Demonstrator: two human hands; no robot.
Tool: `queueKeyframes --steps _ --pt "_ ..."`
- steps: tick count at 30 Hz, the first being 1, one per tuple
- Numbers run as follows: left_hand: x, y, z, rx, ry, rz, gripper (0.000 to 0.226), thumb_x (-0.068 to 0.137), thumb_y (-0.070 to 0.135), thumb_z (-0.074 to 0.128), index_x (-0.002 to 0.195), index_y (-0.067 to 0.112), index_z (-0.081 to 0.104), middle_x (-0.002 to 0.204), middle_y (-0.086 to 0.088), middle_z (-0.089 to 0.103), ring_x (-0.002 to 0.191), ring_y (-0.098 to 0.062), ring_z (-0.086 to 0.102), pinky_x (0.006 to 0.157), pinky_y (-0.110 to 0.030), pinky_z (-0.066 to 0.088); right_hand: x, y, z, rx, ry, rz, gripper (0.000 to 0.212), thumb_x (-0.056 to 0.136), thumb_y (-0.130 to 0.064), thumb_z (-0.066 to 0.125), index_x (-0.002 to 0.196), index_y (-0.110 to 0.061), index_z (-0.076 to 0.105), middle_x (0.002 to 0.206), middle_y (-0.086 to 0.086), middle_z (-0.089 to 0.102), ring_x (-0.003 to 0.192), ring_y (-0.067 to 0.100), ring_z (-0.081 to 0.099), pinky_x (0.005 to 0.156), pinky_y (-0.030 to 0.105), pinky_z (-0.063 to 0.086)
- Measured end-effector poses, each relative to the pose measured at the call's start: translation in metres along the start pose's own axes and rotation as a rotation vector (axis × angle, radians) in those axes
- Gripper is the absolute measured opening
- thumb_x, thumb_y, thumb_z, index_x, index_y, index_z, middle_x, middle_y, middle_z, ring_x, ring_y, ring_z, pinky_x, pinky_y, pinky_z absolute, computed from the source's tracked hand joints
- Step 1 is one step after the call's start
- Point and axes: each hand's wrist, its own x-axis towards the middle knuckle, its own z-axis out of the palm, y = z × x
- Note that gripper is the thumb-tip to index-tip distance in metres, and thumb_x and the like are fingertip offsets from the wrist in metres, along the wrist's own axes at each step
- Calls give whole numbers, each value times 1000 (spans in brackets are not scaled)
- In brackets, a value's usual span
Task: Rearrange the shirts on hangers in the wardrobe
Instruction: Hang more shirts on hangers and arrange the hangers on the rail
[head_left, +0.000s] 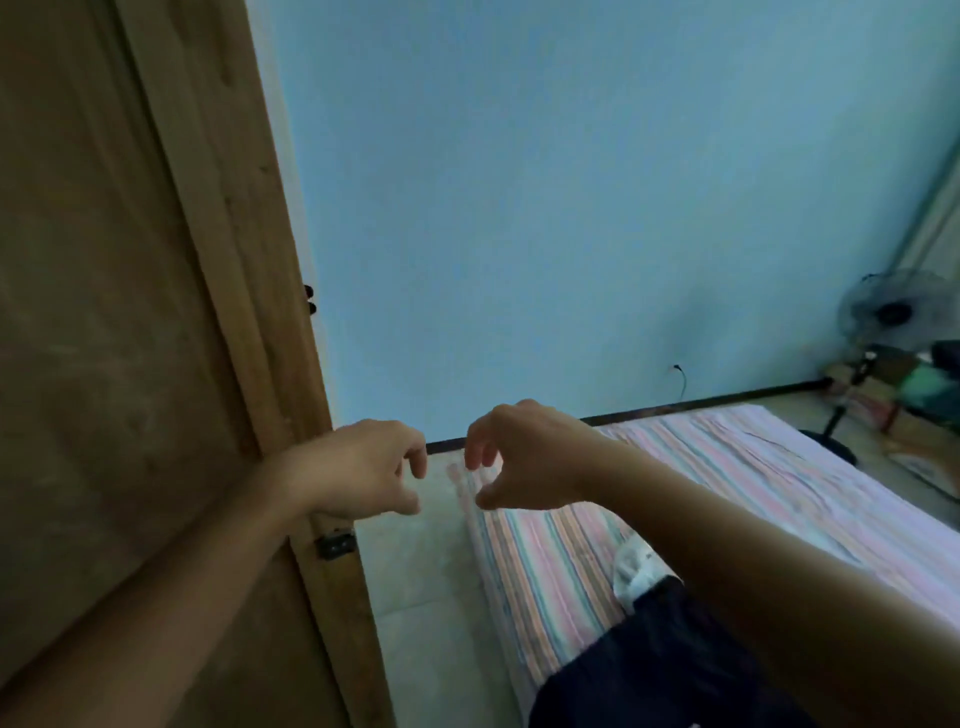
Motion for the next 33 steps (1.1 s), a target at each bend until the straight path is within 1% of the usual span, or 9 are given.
queueKeyframes --steps 5,9,12,14,17,20,25,29,33 --pt "54 51 22 8 -12 165 25 83 41 72 103 32 59 97 12 60 86 -5 58 75 -27 50 -47 69 -2 -20 45 232 32 78 -28 72 110 -27 68 108 -9 67 98 14 61 85 37 55" --pt "98 98 45 -6 -40 273 26 81 42 71 102 33 59 96 11 62 84 -6 60 71 -27 48 -95 130 0 -87 72 390 31 80 -30 71 110 -30 66 106 -12 63 95 10 57 74 24 49" --pt "132 134 66 -4 -52 348 27 82 43 71 103 33 58 95 14 58 84 -4 57 69 -25 45 -128 173 5 -75 82 499 28 81 -30 72 108 -30 66 104 -14 62 94 9 57 77 25 51" --pt "155 160 83 -7 -52 377 30 83 41 71 109 31 58 99 12 56 89 -7 57 76 -27 49 -147 200 10 -76 80 567 28 82 -29 70 110 -29 65 105 -13 62 94 9 57 79 27 53" --pt "189 200 111 -68 52 422 34 86 36 68 117 27 58 105 8 56 94 -13 59 84 -32 52 -172 238 22 -31 59 643 31 82 -26 71 113 -29 65 107 -13 62 94 8 58 80 26 54" --pt "222 235 138 -165 163 458 29 88 30 68 115 25 59 108 6 58 89 -11 56 77 -29 50 -192 273 37 59 72 688 31 80 -29 72 111 -28 67 107 -15 63 92 5 59 74 19 50" --pt "281 282 191 -140 81 520 24 91 29 64 115 25 61 112 4 61 93 -13 58 80 -29 51 -220 336 68 96 105 786 33 81 -27 68 114 -30 66 111 -15 64 92 3 56 73 16 46" --pt "322 313 235 -124 21 537 27 93 28 61 120 24 60 118 4 59 100 -17 59 82 -30 49 -233 384 98 173 115 879 34 81 -27 66 115 -31 63 115 -12 63 98 8 57 80 27 52" --pt "357 335 283 -103 -58 559 27 94 27 58 120 25 59 118 6 57 89 -10 53 74 -26 41 -244 430 131 198 95 963 37 83 -24 64 119 -29 62 120 -9 63 105 12 59 84 30 52"
